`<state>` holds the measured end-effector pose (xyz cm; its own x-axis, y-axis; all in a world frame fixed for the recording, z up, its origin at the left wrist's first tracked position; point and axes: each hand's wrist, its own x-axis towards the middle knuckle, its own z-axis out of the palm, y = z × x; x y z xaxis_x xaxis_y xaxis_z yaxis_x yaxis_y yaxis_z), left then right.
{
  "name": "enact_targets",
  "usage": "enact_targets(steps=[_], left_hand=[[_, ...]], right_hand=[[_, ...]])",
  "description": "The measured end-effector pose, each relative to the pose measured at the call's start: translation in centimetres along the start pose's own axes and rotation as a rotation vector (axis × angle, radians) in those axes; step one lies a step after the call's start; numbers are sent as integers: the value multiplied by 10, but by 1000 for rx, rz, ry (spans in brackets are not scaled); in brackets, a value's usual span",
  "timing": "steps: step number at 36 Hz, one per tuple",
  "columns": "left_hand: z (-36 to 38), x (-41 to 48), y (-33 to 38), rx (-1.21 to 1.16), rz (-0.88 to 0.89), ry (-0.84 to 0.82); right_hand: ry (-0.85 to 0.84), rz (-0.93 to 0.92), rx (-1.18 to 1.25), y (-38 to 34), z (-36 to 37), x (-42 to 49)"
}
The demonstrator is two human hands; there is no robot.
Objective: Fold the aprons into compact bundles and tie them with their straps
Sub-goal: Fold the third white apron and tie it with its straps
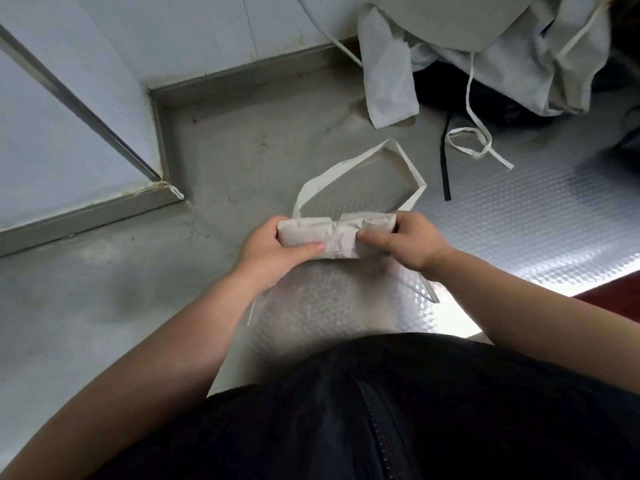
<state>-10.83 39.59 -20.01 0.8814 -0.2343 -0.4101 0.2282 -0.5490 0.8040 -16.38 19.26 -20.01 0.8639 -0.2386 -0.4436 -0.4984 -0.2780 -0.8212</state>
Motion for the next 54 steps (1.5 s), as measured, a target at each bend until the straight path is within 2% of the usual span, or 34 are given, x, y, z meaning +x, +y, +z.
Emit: enact_targets(steps=[5,10,16,23,27,31,36,40,45,50,54], left_hand=[[6,2,14,192,-88,220],[12,3,25,380,-189,317],[16,-8,29,519,-178,217],[21,-20,44,411,-117,-74],[16,-19,39,405,-127,-100],[14,-20,44,580,-86,-70],[15,-15,55,816,-107,-143],[5,-10,53,918,-113,-174],[5,-11,50,823,-90,-114],[9,-12,56,685,-105,-73],[12,-11,47,362,-110,-81]], right_hand=[[42,-61,-140,-19,8,-3],[-53,-120,-285,-42,25,-12],[-62,-88,-410,-46,21,-17],[-117,-98,-523,-31,25,-24],[-243,-21,-444,-30,18,-31],[-371,-22,-471,-40,19,-32],[-339,17,-576,-44,26,-27],[-289,12,-660,-49,19,-26],[-219,-18,-782,-53,18,-28],[-147,-69,-587,-47,23,-27],[-177,-135,-572,-43,21,-23]])
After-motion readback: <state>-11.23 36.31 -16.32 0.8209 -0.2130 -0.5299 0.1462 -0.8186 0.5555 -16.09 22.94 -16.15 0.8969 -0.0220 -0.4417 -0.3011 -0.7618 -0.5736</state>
